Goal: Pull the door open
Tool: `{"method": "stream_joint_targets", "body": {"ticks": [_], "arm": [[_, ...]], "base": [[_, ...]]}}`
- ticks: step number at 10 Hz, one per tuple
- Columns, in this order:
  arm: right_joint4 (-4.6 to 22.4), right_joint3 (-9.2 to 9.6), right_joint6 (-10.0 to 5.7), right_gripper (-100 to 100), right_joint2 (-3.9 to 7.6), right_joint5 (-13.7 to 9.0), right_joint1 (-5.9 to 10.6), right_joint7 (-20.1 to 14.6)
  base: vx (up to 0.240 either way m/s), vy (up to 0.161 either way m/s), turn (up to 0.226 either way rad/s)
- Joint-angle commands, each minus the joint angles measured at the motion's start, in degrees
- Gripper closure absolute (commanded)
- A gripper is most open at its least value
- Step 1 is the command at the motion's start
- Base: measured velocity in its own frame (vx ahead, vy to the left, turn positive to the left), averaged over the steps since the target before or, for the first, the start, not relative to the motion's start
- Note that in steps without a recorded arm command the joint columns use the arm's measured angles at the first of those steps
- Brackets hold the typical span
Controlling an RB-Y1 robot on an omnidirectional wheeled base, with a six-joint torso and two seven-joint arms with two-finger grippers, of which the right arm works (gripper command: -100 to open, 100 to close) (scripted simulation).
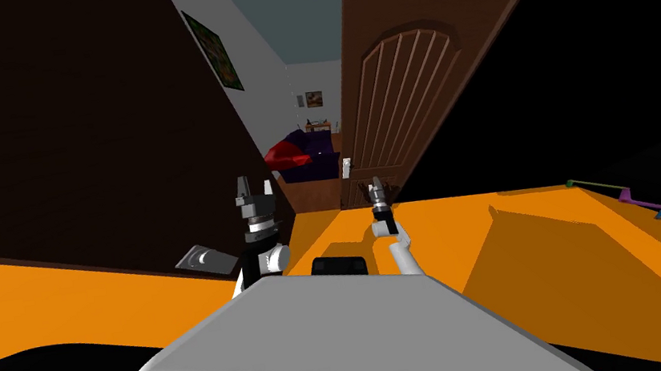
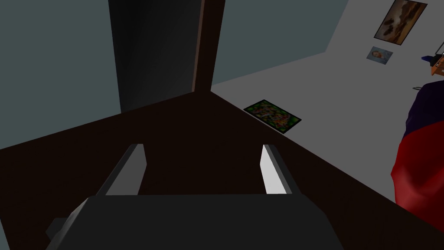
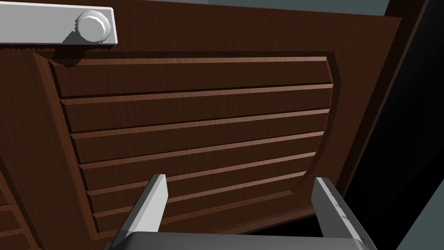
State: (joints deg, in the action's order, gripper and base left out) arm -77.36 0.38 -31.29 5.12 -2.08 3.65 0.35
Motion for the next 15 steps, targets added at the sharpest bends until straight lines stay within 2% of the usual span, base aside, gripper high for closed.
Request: {"method": "stream_joint_targets", "body": {"ticks": [1, 2, 3, 4, 5, 6, 7, 9, 10, 11, 12, 14, 15], "arm": [[2.47, -0.12, -0.04, -100, 0.00, -0.21, 1.08, 0.11], [4.13, -0.29, 0.03, -100, 0.12, -0.57, 2.50, 0.15], [4.87, -0.29, 0.03, -100, 0.12, -0.57, 2.50, 0.15], [7.26, -0.45, 0.10, -100, 0.24, -0.93, 3.92, 0.19], [7.26, -0.45, 0.10, -100, 0.24, -0.93, 3.92, 0.19], [9.61, -0.61, 0.16, -100, 0.34, -1.29, 5.31, 0.23], [9.61, -0.61, 0.16, -100, 0.34, -1.29, 5.31, 0.23], [13.87, -0.93, 0.30, -100, 0.51, -1.99, 8.07, 0.31], [14.25, -0.93, 0.30, -100, 0.51, -1.99, 8.07, 0.31], [16.54, -1.08, 0.36, -100, 0.60, -2.34, 9.45, 0.35], [16.57, -1.08, 0.36, -100, 0.60, -2.34, 9.45, 0.35], [20.34, -1.38, 0.49, -100, 0.72, -3.00, 12.04, 0.42], [20.94, -1.38, 0.49, -100, 0.72, -3.00, 12.04, 0.42]], "base": [[0.062, 0.008, 0.014], [0.061, 0.002, 0.026], [0.047, -0.004, 0.014], [0.053, -0.007, 0.022], [0.044, 0.001, 0.018], [0.057, 0.005, 0.022], [0.047, 0.005, 0.013], [0.067, 0.008, 0.038], [0.061, -0.002, 0.010], [0.057, -0.007, 0.026], [0.047, -0.002, 0.012], [0.070, 0.008, 0.032], [0.061, 0.001, 0.015]]}}
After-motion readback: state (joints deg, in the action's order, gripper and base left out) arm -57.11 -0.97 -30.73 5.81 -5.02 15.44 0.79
